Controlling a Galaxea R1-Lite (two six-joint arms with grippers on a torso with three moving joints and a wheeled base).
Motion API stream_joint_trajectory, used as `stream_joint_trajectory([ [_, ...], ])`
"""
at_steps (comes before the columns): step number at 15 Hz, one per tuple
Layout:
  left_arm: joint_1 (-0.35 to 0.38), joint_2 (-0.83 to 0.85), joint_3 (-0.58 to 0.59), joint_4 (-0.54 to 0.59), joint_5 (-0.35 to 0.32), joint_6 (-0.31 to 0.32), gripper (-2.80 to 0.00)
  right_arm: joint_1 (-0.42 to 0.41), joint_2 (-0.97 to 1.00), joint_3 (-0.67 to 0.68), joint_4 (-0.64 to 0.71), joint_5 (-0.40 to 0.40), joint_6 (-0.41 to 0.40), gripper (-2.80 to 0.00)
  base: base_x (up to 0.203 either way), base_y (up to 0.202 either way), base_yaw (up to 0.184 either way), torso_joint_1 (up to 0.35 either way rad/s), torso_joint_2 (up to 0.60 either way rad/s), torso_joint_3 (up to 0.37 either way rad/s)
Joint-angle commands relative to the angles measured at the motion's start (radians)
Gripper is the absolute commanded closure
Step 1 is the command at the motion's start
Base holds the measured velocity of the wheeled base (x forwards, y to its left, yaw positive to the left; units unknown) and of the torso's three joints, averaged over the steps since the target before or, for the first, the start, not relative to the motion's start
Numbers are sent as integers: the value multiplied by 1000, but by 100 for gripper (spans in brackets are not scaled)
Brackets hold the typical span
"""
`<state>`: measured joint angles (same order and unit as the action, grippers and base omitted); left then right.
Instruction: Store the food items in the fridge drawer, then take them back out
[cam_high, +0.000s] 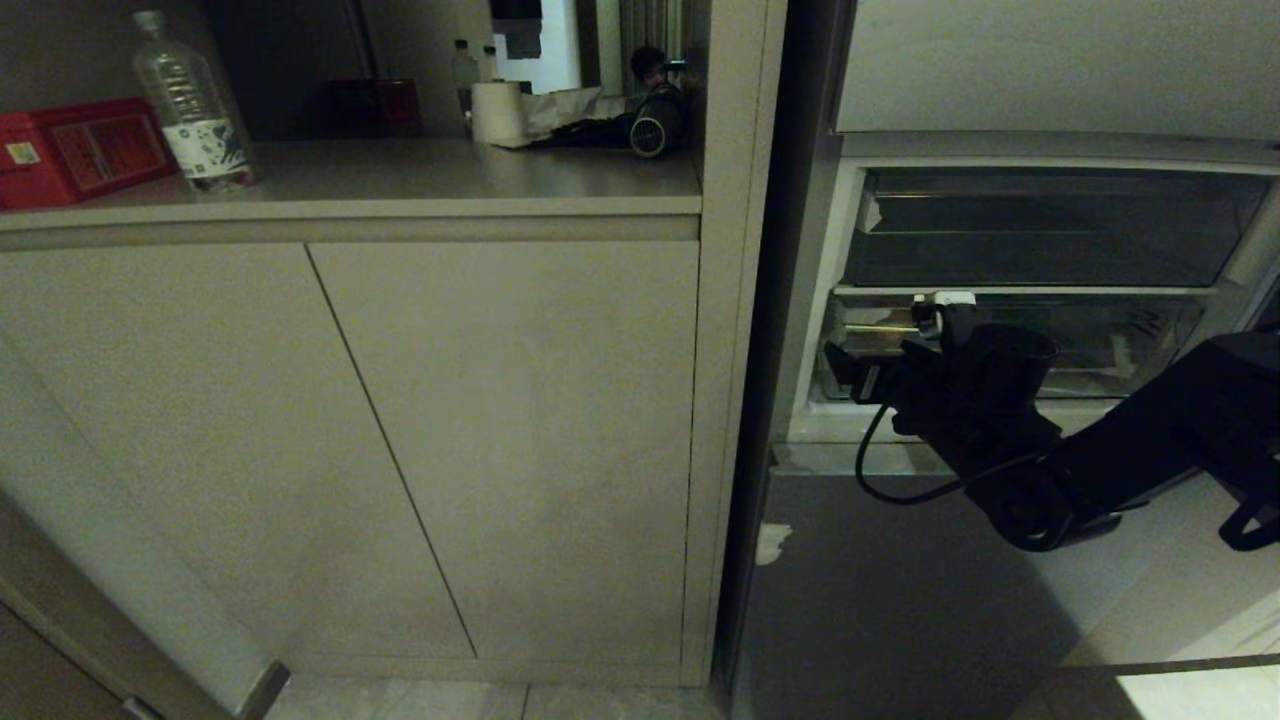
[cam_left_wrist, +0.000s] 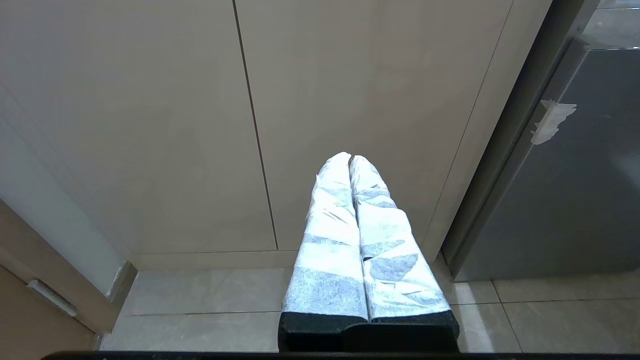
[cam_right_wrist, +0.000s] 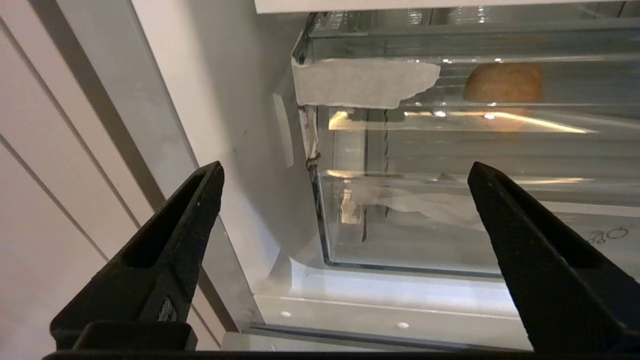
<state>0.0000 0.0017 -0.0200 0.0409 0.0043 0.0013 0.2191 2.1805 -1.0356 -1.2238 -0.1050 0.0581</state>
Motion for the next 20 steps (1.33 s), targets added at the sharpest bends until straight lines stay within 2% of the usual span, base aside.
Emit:
stream_joint_trajectory([
  [1, 0, 1, 0, 1, 0, 0, 0, 0, 6, -14, -6, -1, 0, -280, 0, 0, 0, 0, 0, 0],
  [17, 0, 1, 0, 1, 0, -1, 0, 0, 84, -109, -5, -38, -3, -280, 0, 0, 0, 0, 0, 0],
  [18, 0, 1, 0, 1, 0, 0, 0, 0, 84, -111, -3, -38, -18, 0, 0, 0, 0, 0, 0, 0],
  [20, 0, 1, 0, 1, 0, 0, 0, 5, 95, -143, 3, -39, -29, 0, 0, 0, 0, 0, 0, 0],
])
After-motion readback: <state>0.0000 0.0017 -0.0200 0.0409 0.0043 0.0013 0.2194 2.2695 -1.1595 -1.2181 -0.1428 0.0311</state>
